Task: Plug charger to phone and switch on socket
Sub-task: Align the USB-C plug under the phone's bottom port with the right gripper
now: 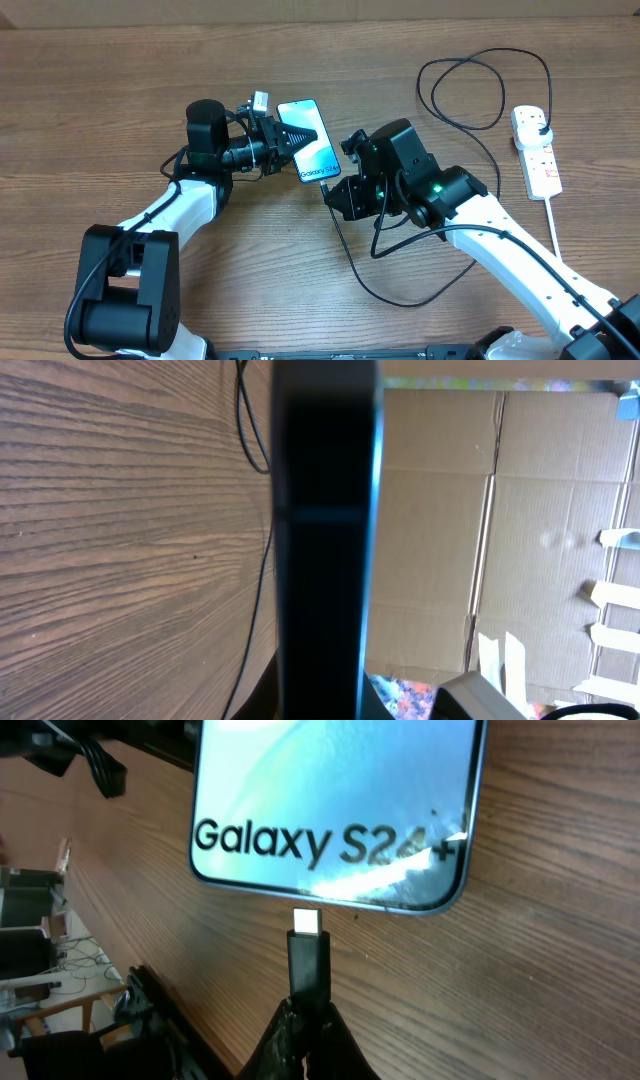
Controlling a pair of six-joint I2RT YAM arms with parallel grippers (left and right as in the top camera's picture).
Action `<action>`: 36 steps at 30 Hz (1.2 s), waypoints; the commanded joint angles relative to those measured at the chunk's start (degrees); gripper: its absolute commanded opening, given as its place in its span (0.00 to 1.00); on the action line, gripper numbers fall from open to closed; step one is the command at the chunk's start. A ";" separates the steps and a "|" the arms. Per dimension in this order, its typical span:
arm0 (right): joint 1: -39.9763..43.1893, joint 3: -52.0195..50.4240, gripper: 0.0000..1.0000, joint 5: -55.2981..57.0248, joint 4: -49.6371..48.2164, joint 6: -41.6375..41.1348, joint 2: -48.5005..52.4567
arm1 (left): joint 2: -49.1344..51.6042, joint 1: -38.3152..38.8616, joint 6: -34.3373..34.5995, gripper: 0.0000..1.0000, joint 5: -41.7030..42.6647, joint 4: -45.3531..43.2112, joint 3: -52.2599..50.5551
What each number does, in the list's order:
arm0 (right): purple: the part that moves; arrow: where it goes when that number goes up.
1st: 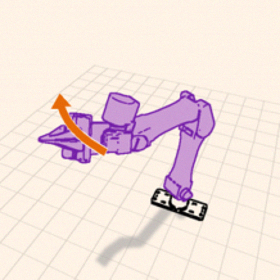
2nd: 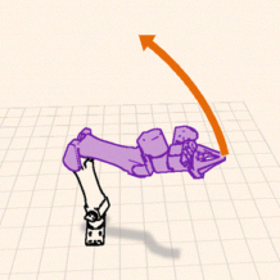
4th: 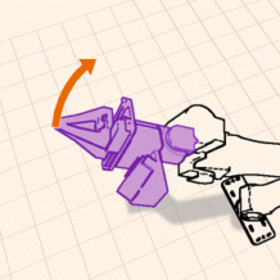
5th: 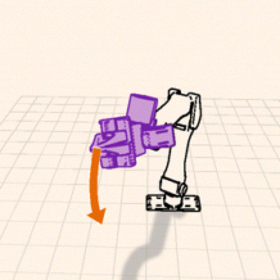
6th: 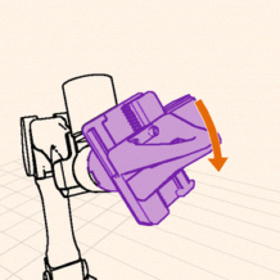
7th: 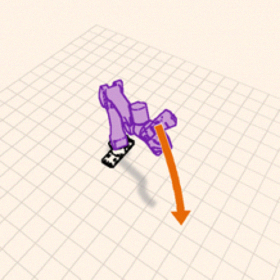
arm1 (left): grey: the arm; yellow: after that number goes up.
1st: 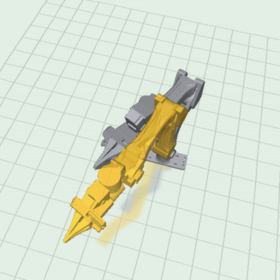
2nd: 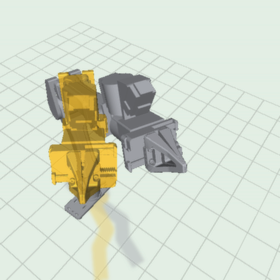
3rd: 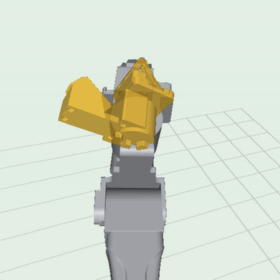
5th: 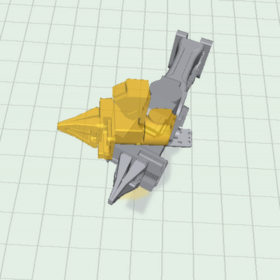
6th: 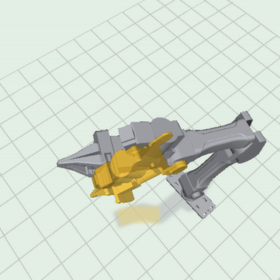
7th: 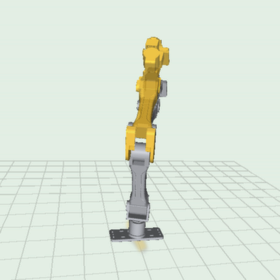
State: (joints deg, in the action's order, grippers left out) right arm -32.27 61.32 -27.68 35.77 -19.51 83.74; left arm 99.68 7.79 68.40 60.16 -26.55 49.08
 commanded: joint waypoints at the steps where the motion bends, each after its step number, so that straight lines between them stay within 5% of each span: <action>1: 0.11 -0.15 0.04 -0.22 -0.87 -0.48 -1.42 | -0.22 0.13 -1.60 0.04 0.92 -0.66 0.68; 36: 0.11 -0.15 0.04 2.34 -2.12 -2.89 -1.40 | -0.22 0.17 -2.03 0.04 1.36 -0.68 0.68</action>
State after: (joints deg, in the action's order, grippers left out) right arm -32.29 61.32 -26.57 34.28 -21.21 83.74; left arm 99.68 7.79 68.38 59.70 -26.57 49.08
